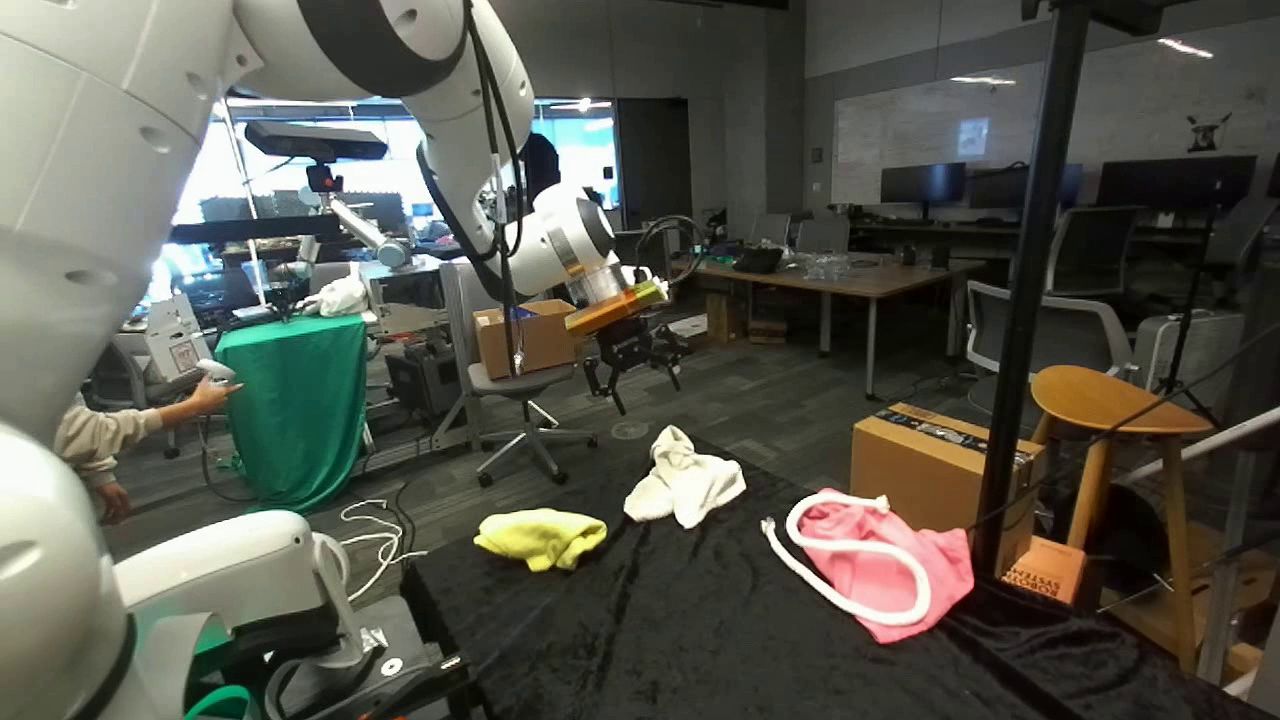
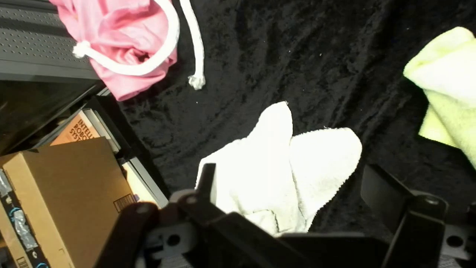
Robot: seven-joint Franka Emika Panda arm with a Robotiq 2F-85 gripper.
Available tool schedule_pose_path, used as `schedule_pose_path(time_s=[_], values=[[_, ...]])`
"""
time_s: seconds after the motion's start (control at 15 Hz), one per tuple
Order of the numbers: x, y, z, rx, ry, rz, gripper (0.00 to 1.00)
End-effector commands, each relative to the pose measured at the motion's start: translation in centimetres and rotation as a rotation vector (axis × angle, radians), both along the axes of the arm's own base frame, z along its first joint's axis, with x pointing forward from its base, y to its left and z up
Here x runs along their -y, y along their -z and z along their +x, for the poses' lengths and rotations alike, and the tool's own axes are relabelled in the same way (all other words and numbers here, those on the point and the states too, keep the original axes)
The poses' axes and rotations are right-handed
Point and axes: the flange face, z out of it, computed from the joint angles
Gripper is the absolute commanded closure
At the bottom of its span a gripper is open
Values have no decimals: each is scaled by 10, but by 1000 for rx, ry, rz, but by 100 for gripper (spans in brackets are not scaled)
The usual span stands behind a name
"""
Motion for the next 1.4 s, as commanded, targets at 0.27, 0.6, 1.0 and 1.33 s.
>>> schedule_pose_path(time_s=[0.27,0.6,1.0,1.33], values=[[-24,45,20,-18,33,153,0],[-28,75,38,29,145,272,0],[-29,103,54,27,203,284,0],[-42,115,61,11,211,333,0]])
